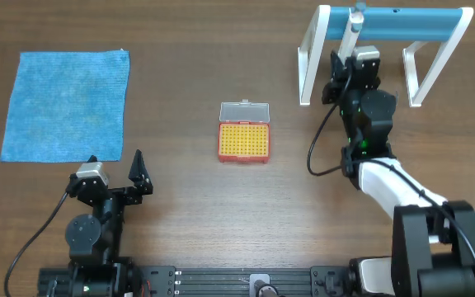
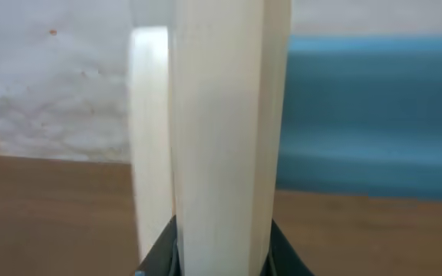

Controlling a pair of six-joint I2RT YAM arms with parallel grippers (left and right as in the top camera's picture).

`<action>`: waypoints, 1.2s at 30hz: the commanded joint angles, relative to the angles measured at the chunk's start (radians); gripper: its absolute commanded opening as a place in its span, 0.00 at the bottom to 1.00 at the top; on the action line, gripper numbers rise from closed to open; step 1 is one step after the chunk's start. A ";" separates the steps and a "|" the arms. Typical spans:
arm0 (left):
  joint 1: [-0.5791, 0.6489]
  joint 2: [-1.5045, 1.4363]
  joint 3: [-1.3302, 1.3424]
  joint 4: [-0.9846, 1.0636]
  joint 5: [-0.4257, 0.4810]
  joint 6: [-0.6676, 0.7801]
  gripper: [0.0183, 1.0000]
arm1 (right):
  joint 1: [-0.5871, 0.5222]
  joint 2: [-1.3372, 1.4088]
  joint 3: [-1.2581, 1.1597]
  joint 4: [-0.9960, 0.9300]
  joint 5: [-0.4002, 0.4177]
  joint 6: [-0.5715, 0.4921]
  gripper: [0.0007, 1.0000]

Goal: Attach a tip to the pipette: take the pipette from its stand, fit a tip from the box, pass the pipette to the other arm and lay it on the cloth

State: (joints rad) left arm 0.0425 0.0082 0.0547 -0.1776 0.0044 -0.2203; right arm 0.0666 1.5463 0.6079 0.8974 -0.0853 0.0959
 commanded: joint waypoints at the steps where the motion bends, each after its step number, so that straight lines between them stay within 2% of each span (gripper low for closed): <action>1: -0.004 -0.005 -0.006 0.003 0.008 0.016 1.00 | 0.134 -0.101 -0.050 0.150 -0.084 0.004 0.08; 2: -0.004 -0.005 -0.006 0.003 0.008 0.016 1.00 | 0.180 -0.087 -0.060 0.226 -0.112 0.004 0.08; 9: -0.004 -0.005 -0.006 0.003 0.008 0.016 1.00 | 0.436 0.145 -0.079 0.571 -0.110 0.004 0.08; 13: -0.004 -0.005 -0.006 0.003 0.008 0.016 1.00 | 0.499 0.251 -0.075 0.567 -0.106 0.004 0.08; 36: -0.004 -0.005 -0.006 0.003 0.008 0.016 1.00 | 0.507 0.364 -0.097 0.566 -0.114 0.003 0.08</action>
State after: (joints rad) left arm 0.0425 0.0082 0.0547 -0.1780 0.0048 -0.2203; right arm 0.5797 1.8984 0.5140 1.4528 -0.1905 0.0956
